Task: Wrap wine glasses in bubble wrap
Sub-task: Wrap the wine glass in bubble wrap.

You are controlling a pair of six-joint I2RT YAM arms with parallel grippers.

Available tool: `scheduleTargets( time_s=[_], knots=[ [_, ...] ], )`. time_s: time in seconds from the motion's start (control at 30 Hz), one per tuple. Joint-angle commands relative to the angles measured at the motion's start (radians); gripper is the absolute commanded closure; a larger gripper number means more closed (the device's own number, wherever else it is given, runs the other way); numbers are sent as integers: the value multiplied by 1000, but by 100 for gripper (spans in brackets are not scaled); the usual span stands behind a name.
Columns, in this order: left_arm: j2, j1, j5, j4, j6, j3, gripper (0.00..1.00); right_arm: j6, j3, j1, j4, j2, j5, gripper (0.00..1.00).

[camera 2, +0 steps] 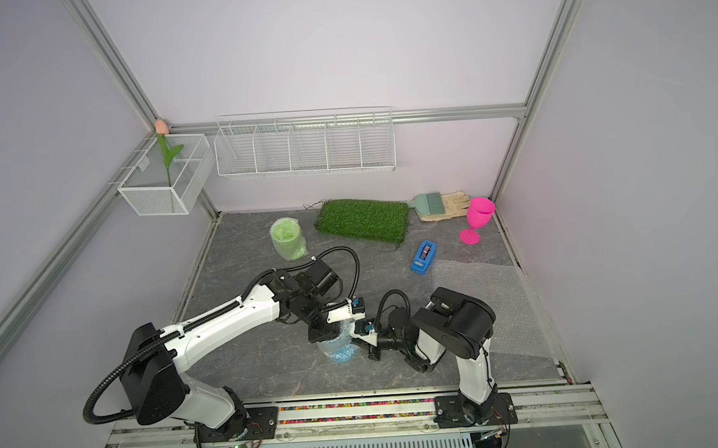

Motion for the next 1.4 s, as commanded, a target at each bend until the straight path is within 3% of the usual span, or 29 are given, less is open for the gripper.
scheduleTargets(
  time_s=[0.0, 0.13, 0.27, 0.53, 0.7, 0.9, 1.0, 1.23, 1.37],
  knots=[
    [9, -6, -94, -120, -26, 35, 78, 12, -9, -9, 24, 13, 0, 93],
    [-81, -6, -127, -174, -53, 149, 64, 14, -7, -10, 23, 16, -1, 93],
    [-144, -7, -70, -153, -70, 192, 52, 14, -6, -11, 23, 18, -1, 93],
    [-99, -8, -20, -78, -98, 160, 47, 14, -7, -11, 24, 16, -1, 93],
    [-64, -7, -58, -21, -97, 81, 53, 16, -7, -10, 24, 18, -4, 93],
    [-41, -8, -3, 17, -106, 17, 90, 14, -4, -11, 24, 21, -5, 93],
    [-38, -7, 5, 28, -114, -21, 99, 16, -3, -11, 23, 21, -6, 93],
    [3, -8, 9, 20, -137, -66, 100, 16, -2, -11, 24, 24, -8, 93],
    [-17, -6, -25, -11, -140, -11, 84, 14, -4, -11, 24, 22, -8, 93]
  ],
)
